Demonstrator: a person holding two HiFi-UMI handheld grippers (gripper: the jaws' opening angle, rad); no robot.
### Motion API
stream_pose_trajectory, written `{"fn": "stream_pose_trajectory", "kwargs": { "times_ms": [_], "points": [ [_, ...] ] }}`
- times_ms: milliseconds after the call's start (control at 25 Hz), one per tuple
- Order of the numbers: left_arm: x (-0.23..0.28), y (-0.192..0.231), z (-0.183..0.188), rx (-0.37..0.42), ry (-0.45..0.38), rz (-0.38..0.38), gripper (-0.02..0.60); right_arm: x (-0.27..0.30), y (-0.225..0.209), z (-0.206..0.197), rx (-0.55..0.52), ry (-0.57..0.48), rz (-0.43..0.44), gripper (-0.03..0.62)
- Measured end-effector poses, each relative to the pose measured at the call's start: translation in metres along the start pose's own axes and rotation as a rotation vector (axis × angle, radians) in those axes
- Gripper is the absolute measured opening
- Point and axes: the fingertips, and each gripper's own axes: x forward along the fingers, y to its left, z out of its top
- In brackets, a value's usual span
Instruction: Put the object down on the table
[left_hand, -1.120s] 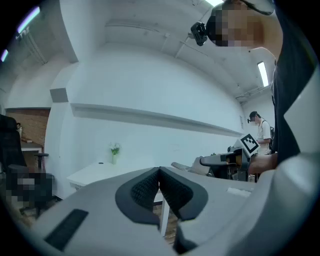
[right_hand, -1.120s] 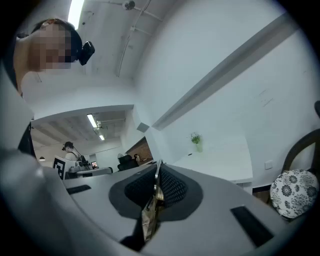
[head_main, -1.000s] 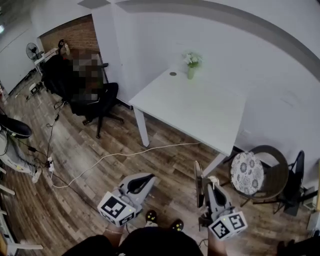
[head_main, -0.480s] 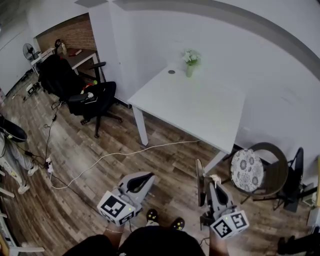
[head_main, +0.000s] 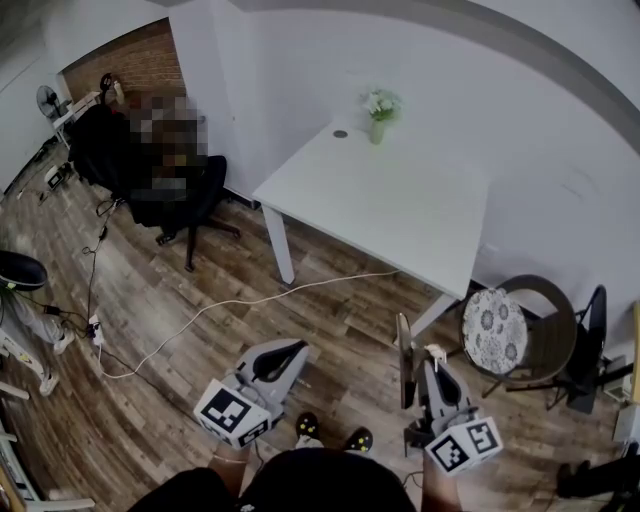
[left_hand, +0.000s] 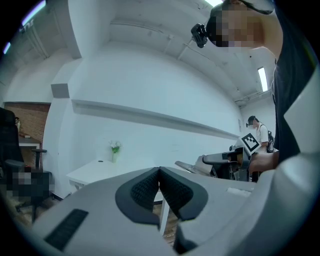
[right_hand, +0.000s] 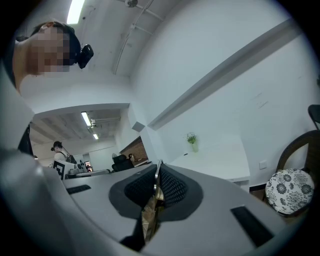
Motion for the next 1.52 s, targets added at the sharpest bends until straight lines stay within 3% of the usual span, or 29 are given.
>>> {"fn": "stream_pose_trajectory", "kwargs": {
  "times_ms": [840,1520],
  "points": [
    [-0.033,0.042,-0.005,0.005,-0.011,-0.049,-0.002,0.022,0.038,-0.012,-0.026,-0.021,-0.053,0.014],
    [-0.042,0.09,-0.015,-0.029,-0.012,0.054,-0.002,0.056,0.028,-0.008,-0.019,-0.013,-0.048,0.014]
  ]
}}
